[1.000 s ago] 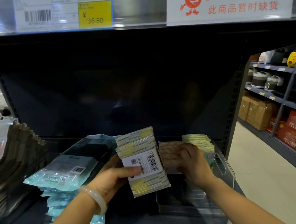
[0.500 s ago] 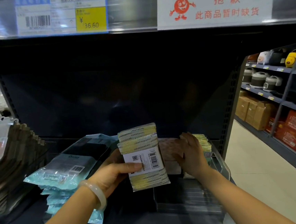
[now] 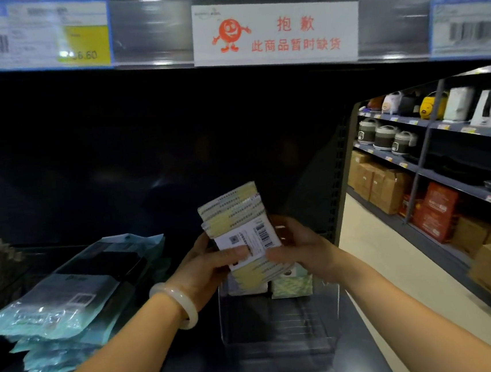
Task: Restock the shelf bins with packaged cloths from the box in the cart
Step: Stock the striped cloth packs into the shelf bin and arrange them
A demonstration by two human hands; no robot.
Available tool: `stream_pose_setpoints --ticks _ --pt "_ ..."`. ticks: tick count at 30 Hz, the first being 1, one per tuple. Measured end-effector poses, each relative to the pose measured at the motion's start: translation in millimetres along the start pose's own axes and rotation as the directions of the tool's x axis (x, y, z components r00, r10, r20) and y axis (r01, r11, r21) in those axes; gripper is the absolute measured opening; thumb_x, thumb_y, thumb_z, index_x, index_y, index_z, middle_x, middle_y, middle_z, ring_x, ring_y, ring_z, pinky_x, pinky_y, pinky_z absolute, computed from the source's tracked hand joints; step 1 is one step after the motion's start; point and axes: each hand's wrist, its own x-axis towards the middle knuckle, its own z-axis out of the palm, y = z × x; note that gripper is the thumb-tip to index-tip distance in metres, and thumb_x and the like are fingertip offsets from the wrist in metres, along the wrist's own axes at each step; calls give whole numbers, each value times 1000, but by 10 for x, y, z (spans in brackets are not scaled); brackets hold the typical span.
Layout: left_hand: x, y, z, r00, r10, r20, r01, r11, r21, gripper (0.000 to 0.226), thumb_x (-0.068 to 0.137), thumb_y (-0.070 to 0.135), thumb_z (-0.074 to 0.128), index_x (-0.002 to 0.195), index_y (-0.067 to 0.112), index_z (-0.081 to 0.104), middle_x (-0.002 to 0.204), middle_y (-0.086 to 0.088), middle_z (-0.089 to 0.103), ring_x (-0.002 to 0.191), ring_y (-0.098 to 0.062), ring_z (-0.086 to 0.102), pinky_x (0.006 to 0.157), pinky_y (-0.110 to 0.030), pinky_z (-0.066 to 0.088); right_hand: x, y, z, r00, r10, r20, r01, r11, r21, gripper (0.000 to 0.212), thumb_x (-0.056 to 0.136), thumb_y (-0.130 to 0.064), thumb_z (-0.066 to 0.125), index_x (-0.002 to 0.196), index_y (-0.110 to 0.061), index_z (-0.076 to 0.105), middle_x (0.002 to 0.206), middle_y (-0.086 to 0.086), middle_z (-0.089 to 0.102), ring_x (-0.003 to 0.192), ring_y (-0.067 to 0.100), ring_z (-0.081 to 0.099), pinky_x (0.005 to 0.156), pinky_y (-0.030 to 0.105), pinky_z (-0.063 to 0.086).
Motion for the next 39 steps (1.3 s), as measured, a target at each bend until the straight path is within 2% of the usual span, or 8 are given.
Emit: stream_pose_setpoints --ticks 6,8,15,19,24,27,33,39 --pt "132 1 134 975 51 -214 -17 987 161 98 68 2 79 148 15 23 138 -12 49 123 -25 52 106 -42 41 107 -154 -383 989 -32 -141 8 986 -168 86 65 -12 85 138 -12 39 119 3 61 106 15 62 88 28 55" --pt "172 35 105 964 80 -253 -30 980 195 97 74 3 76 150 16 17 147 -14 37 130 -26 44 104 -36 40 222 -209 -489 987 -31 -158 -24 942 -335 104 53 -32 89 141 -12 37 131 8 55 118 21 56 98 38 50" --pt "394 80 71 978 105 -182 -33 933 360 91 79 1 71 150 17 15 154 -11 25 141 -25 28 112 -38 32 592 -273 -504 994 -26 -104 -33 849 -527 87 59 -24 88 135 -14 49 132 9 54 122 24 53 101 43 47" --pt "478 17 119 992 41 -119 15 900 436 66 80 -1 69 135 18 38 133 -2 51 106 -7 54 91 -24 45 669 -115 -478 996 -5 -86 -44 825 -563 93 62 -28 86 141 -19 40 136 -2 41 128 14 40 108 37 39" --pt "569 -60 123 995 -4 -102 55 861 505 83 79 7 73 147 14 26 139 3 40 134 -17 37 109 -29 35 666 -85 -577 986 -68 -152 -40 788 -614 91 59 -33 89 136 -15 44 130 0 42 124 17 43 106 39 40" --pt "588 -69 148 992 3 -127 68 836 545 80 81 8 71 147 12 26 137 -2 41 132 -16 37 103 -24 34 630 -79 -581 984 -101 -145 -20 752 -659 71 66 -8 85 128 -1 52 128 17 50 119 28 51 101 38 43" --pt "517 -77 226 990 -4 -140 90 782 616 78 83 9 69 147 10 24 149 -8 33 138 -20 33 100 -20 31 539 -76 -514 984 -117 -134 -34 613 -789 80 74 -14 78 143 -13 37 148 10 34 141 27 23 112 29 21" --pt "366 -21 349 994 -14 -108 104 409 906 77 88 17 62 149 12 16 150 -10 28 137 -23 32 107 -25 30 337 -90 -427 959 -156 -237 -88 628 -773 90 67 -23 82 143 -24 36 145 10 33 137 27 30 109 30 29"
